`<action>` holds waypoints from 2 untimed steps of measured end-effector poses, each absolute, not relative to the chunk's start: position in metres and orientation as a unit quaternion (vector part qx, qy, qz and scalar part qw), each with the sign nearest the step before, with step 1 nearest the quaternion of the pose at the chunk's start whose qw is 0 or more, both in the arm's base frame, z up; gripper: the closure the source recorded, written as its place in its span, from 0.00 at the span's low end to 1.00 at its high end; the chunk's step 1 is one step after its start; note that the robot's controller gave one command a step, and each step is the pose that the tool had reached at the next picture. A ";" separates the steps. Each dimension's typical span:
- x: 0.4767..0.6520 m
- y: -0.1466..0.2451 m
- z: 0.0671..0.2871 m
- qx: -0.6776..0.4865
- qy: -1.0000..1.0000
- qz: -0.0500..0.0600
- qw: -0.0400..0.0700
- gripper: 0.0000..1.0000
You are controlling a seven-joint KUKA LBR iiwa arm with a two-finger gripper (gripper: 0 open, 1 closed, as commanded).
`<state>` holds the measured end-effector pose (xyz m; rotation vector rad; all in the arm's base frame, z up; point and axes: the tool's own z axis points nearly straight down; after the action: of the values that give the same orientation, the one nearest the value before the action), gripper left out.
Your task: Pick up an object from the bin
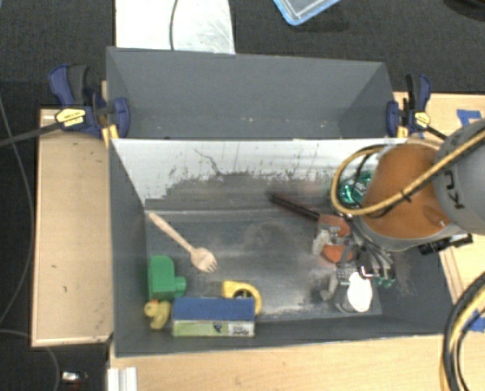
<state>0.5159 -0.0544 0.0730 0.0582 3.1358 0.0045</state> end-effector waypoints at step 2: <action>0.575 -0.123 0.110 0.113 0.993 0.011 -0.008 0.00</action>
Offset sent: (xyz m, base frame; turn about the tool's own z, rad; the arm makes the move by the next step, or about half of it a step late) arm 0.0646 -0.0836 0.0395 0.2066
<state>0.5750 -0.1232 0.1096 0.3582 3.1362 0.0349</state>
